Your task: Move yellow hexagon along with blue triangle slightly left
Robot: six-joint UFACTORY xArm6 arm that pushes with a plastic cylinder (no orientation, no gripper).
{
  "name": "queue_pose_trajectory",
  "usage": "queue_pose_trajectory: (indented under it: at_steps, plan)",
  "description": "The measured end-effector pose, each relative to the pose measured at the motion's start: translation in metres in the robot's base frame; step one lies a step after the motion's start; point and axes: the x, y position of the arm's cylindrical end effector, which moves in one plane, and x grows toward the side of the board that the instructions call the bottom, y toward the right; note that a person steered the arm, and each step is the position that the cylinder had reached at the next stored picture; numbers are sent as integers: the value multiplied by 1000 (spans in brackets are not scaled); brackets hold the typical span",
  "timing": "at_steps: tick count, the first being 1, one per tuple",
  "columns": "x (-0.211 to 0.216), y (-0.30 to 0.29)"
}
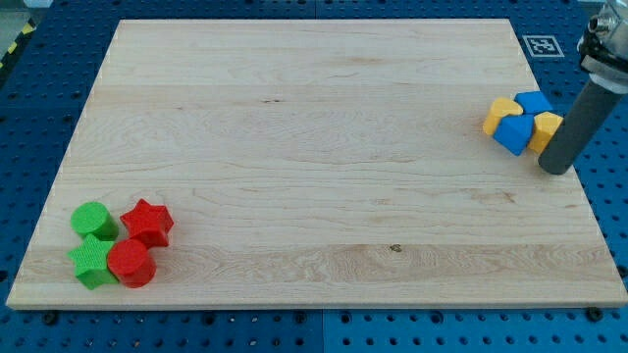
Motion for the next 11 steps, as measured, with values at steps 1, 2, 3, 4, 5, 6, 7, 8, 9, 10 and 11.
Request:
queue_pose_trajectory:
  at_steps: [1, 2, 3, 4, 5, 6, 7, 8, 9, 10, 11]
  plan:
    - [22, 12]
    - [20, 56]
    - [0, 77]
    - [-37, 77]
    - [-61, 72]
    - [-61, 55]
    - [-61, 19]
    - [-60, -21]
    - [-52, -55]
    - [-47, -84]
    - [-47, -107]
